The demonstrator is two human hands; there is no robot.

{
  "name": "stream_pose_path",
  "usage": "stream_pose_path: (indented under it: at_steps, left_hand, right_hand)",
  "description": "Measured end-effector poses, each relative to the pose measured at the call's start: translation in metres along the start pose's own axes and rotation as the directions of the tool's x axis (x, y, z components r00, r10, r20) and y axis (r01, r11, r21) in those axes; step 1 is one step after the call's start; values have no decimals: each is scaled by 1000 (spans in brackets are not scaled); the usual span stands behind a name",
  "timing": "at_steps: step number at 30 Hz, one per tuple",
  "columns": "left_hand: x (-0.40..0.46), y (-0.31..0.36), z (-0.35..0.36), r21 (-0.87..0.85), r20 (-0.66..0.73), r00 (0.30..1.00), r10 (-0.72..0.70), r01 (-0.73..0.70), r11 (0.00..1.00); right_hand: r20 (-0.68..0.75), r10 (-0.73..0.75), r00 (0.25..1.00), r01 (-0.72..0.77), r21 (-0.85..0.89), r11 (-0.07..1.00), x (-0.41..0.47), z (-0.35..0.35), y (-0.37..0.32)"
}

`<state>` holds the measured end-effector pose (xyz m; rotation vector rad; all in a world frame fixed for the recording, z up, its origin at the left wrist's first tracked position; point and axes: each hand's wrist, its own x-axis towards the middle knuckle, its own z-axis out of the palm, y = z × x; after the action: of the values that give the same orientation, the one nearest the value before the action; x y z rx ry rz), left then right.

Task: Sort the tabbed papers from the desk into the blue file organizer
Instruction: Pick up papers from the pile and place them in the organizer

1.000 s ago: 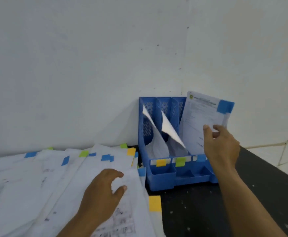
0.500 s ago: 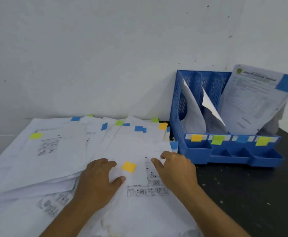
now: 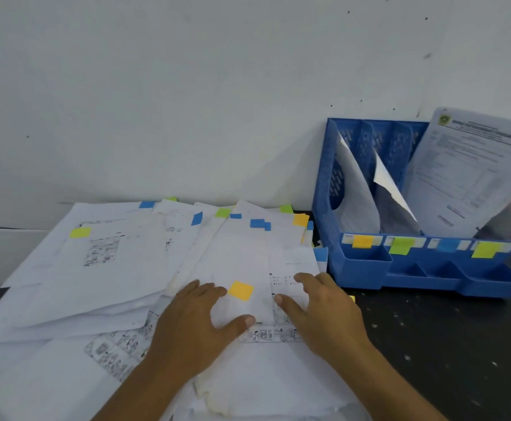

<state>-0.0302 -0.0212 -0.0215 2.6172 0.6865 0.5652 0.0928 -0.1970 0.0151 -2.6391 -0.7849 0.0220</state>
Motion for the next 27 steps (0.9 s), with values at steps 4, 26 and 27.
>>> stream_pose_path:
  at_steps: [4, 26, 27]
  left_hand:
    - [9, -5, -15, 31, -265, 959, 97, -92, 995]
    - [4, 4, -25, -130, -264, 962, -66, 32, 991]
    - [1, 12, -19, -151, -249, 968, -18, -21, 988]
  right_hand:
    - [-10, -20, 1000, 21, 50, 999, 0, 2, 5]
    - [256, 94, 962, -254, 718, 648, 13, 3, -14]
    - [352, 96, 931, -347, 773, 532, 15, 3, -19]
